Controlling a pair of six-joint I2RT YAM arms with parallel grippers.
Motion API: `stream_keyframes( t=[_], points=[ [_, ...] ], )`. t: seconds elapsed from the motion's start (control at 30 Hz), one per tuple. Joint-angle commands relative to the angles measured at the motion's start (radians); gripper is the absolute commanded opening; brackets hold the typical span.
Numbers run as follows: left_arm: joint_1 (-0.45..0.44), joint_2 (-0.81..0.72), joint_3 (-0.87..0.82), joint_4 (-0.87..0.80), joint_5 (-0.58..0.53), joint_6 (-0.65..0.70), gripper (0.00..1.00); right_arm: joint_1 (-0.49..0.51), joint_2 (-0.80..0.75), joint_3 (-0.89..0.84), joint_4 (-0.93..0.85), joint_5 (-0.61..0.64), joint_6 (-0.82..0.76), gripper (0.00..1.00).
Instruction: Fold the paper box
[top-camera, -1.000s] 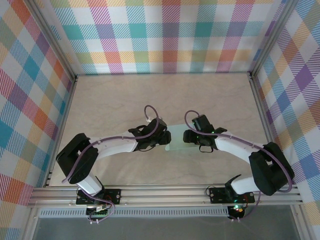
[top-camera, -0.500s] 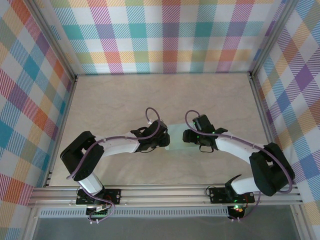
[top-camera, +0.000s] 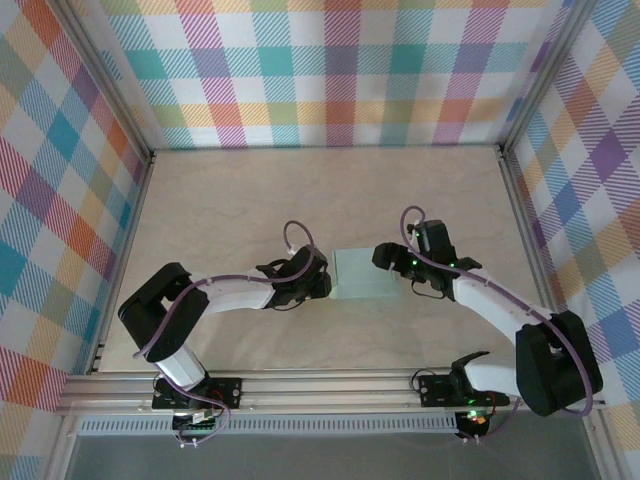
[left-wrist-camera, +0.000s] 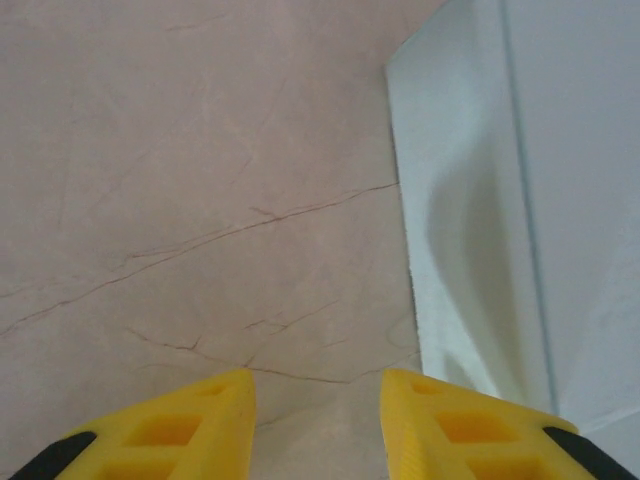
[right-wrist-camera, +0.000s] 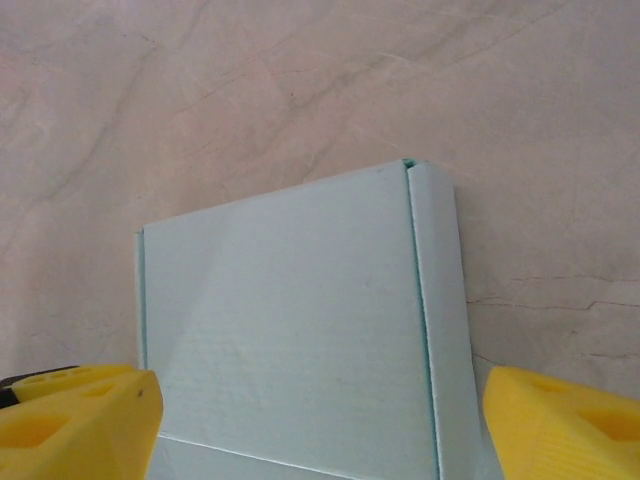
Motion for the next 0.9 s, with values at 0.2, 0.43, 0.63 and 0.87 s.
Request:
stream_keyframes(
  t=[0.2, 0.43, 0.63, 0.87],
  points=[
    [0.010, -0.119, -0.047, 0.053, -0.014, -0.012, 0.45, -0.086, 0.053, -0.037, 0.040, -0.138, 0.029, 0.85],
    [0.012, -0.090, 0.026, 0.044, 0.024, 0.019, 0.48, -0.097, 0.044, -0.061, 0.051, -0.149, 0.042, 0.84],
    [0.013, -0.015, 0.039, 0.082, 0.051, 0.005, 0.48, -0.100, 0.038, -0.057, 0.038, -0.155, 0.047, 0.84],
    [0.013, 0.009, 0.026, 0.092, 0.050, 0.001, 0.46, -0.104, 0.042, -0.051, 0.038, -0.179, 0.044, 0.84]
  ],
)
